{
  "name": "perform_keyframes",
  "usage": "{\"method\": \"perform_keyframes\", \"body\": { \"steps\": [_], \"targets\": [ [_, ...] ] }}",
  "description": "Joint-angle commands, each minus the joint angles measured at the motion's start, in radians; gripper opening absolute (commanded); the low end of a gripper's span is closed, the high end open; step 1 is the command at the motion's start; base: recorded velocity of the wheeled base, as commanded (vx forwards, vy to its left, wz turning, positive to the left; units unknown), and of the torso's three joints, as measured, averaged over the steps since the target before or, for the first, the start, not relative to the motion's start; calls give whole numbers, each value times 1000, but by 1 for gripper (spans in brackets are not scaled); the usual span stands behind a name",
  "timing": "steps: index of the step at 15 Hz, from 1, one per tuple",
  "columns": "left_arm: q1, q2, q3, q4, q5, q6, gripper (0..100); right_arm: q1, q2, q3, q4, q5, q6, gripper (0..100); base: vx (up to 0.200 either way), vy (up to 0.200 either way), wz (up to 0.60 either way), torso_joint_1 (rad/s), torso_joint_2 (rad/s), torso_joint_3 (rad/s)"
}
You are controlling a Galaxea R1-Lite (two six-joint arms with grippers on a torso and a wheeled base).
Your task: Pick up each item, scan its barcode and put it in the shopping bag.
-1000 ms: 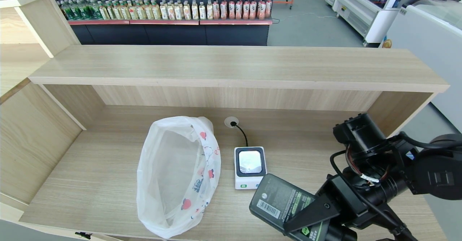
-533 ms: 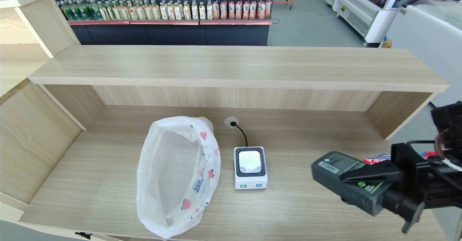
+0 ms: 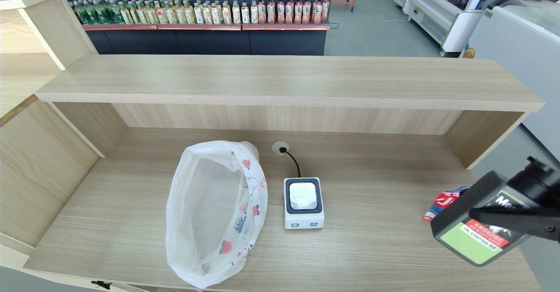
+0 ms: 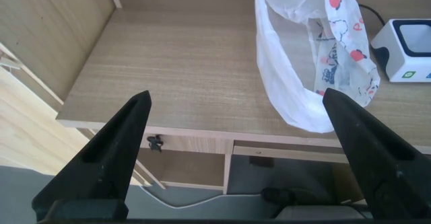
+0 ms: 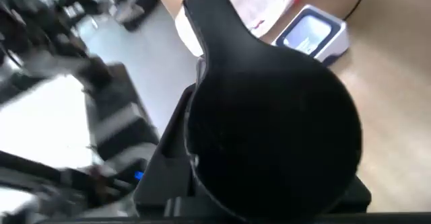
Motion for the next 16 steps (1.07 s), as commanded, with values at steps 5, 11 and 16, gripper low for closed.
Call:
{"method": "perform_keyframes", "body": {
  "steps": [5, 11, 16],
  "targets": [
    [0, 0, 0, 0, 0, 0, 100, -33, 95, 72, -226, -101, 613, 0, 0, 0, 0, 0, 0, 0],
    [0, 0, 0, 0, 0, 0, 100, -33, 108, 90, -231, -110, 615, 0, 0, 0, 0, 0, 0, 0],
    [0, 0, 0, 0, 0, -8, 100, -33, 105, 93, -230, -113, 615, 0, 0, 80, 0, 2, 3, 2]
  ]
}}
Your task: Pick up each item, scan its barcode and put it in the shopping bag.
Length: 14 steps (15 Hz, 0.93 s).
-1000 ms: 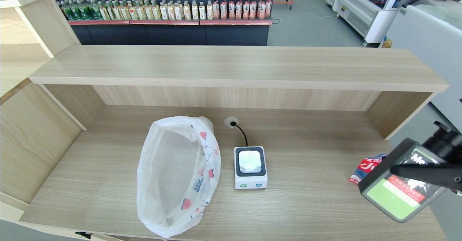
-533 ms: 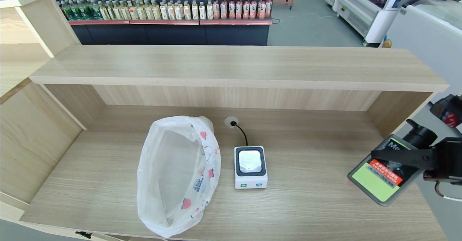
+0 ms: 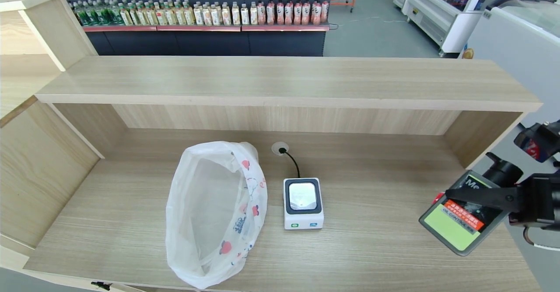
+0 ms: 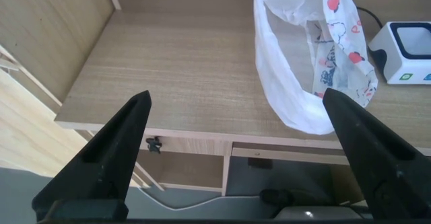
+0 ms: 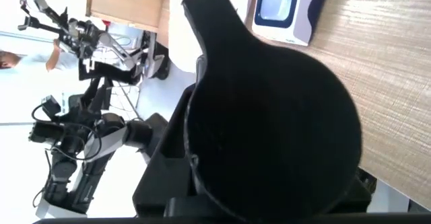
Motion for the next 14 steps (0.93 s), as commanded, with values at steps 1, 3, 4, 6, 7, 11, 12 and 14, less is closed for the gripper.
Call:
{"method": "perform_keyframes", "body": {
  "steps": [1, 3, 4, 6, 7, 11, 12, 14],
  "targets": [
    [0, 0, 0, 0, 0, -2, 100, 0, 4, -6, -2, 0, 0, 0, 0, 200, 0, -17, -2, 7],
    [0, 0, 0, -2, 0, -5, 100, 0, 13, -22, -4, -2, 0, 0, 0, 200, 0, 7, 12, -2],
    [0, 0, 0, 0, 0, -3, 100, -1, 38, -44, -5, -14, 0, 0, 0, 200, 0, 2, 2, 2],
    [0, 0, 0, 0, 0, 1, 100, 9, 86, -82, -10, -95, -3, 0, 0, 200, 0, -7, 0, 5],
    [0, 0, 0, 0, 0, 3, 100, 29, 121, -101, -36, -141, -5, 0, 0, 200, 0, 7, 7, 7],
    [0, 0, 0, 0, 0, 3, 100, 112, 260, -98, -218, -273, -6, 0, 0, 0, 0, 0, 0, 0],
    [0, 0, 0, 0, 0, 3, 100, 141, 280, -96, -228, -282, -8, 0, 0, 0, 0, 0, 0, 0],
    [0, 0, 0, 0, 0, 3, 100, 157, 293, -90, -228, -289, -9, 0, 0, 0, 0, 0, 0, 0]
  ]
}}
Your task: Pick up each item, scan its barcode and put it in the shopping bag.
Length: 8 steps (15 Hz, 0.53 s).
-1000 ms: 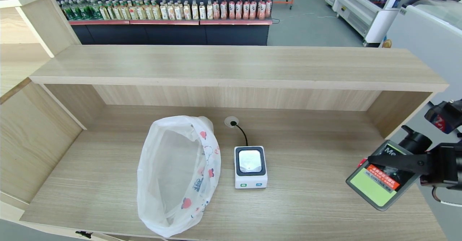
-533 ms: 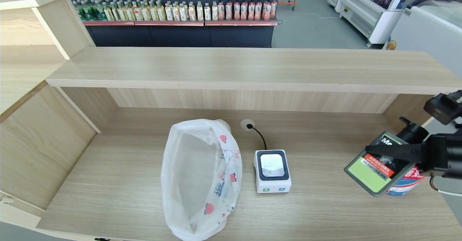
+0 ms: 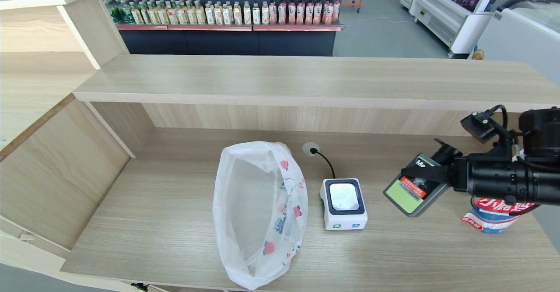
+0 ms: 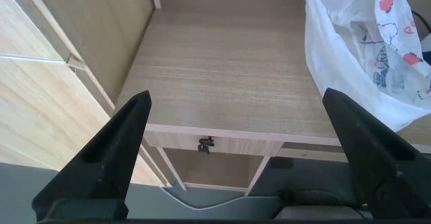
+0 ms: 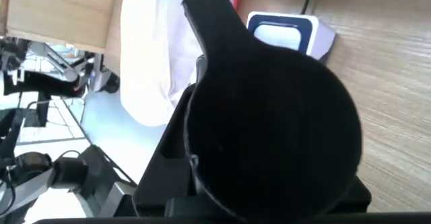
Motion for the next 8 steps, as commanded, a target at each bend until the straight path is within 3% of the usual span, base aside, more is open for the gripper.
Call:
{"method": "perform_keyframes", "body": {
  "steps": [1, 4, 8],
  "targets": [
    [0, 0, 0, 0, 0, 0, 100, 39, 83, 21, -28, -17, -26, 0, 0, 0, 0, 0, 0, 0],
    [0, 0, 0, 0, 0, 0, 100, 70, 152, 40, -147, -18, -32, 0, 0, 0, 0, 0, 0, 0],
    [0, 0, 0, 0, 0, 0, 100, 133, 205, 18, -192, -44, -34, 0, 0, 0, 0, 0, 0, 0]
  ]
}}
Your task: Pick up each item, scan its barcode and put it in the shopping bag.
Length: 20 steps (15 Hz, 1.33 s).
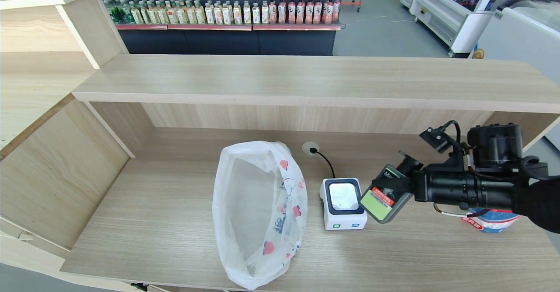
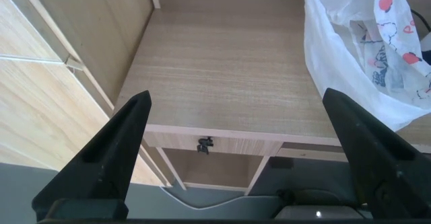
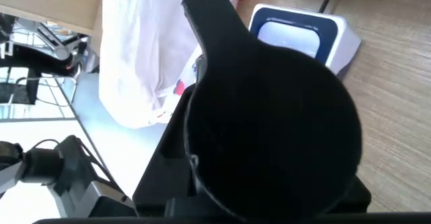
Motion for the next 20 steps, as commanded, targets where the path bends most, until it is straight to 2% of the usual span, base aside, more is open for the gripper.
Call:
{"method": "perform_keyframes", "body": {
  "steps": [1, 6, 8, 12, 20],
  "targets": [
    [0, 0, 0, 0, 1, 0, 100, 37, 53, -10, -23, -34, 0, 0, 0, 0, 0, 0, 0, 0],
    [0, 0, 0, 0, 1, 0, 100, 101, 103, -25, -83, -71, 0, 0, 0, 0, 0, 0, 0, 0],
    [0, 0, 0, 0, 1, 0, 100, 115, 137, -42, -100, -123, 0, 0, 0, 0, 0, 0, 0, 0],
    [0, 0, 0, 0, 1, 0, 100, 120, 194, -56, -163, -126, -14, 0, 0, 0, 0, 0, 0, 0],
    [0, 0, 0, 0, 1, 0, 100, 143, 225, -90, -166, -130, -19, 0, 0, 0, 0, 0, 0, 0]
  ]
}}
